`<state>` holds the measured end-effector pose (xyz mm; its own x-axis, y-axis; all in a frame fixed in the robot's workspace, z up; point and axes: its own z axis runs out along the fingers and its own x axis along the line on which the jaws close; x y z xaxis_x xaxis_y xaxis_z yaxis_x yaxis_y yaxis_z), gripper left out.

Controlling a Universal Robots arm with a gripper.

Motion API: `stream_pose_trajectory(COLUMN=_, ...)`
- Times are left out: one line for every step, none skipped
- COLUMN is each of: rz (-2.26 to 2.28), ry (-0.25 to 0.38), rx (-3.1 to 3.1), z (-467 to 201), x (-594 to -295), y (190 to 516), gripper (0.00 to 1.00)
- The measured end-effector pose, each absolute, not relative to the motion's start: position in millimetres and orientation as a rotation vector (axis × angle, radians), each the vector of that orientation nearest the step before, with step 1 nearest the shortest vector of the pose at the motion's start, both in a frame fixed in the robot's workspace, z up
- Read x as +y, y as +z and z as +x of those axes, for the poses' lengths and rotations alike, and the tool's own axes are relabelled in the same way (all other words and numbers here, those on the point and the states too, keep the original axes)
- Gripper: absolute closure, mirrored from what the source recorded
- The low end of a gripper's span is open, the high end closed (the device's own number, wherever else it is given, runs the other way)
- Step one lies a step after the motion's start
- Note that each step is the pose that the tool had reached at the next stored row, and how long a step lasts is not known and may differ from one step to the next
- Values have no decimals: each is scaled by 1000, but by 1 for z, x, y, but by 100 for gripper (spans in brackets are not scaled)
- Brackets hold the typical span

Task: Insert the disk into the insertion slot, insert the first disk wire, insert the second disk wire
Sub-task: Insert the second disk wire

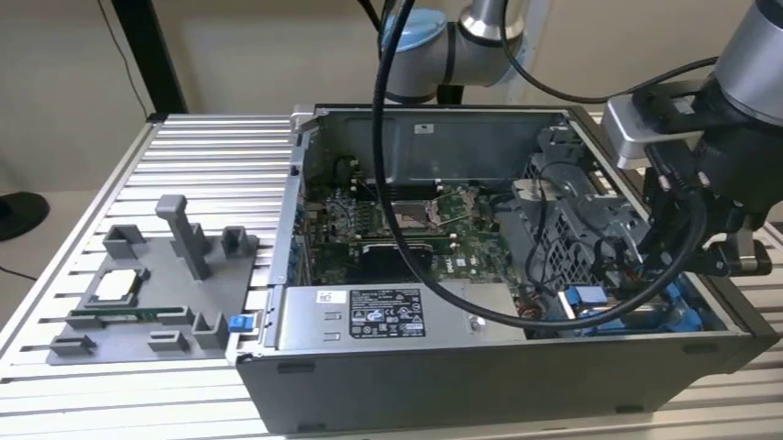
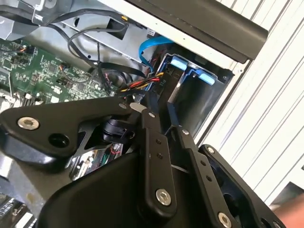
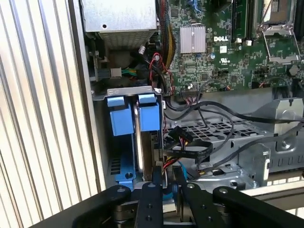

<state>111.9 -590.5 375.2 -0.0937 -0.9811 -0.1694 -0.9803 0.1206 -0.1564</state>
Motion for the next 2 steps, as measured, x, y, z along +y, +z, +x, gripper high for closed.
stream_pose_trajectory(rz=-1942, ry=-5, rx=2166, z=112, x=-590, y=375, gripper=0)
stream_pose_trajectory(rz=-1942, ry=-5, rx=2166, z=112, x=-590, y=375, gripper=0)
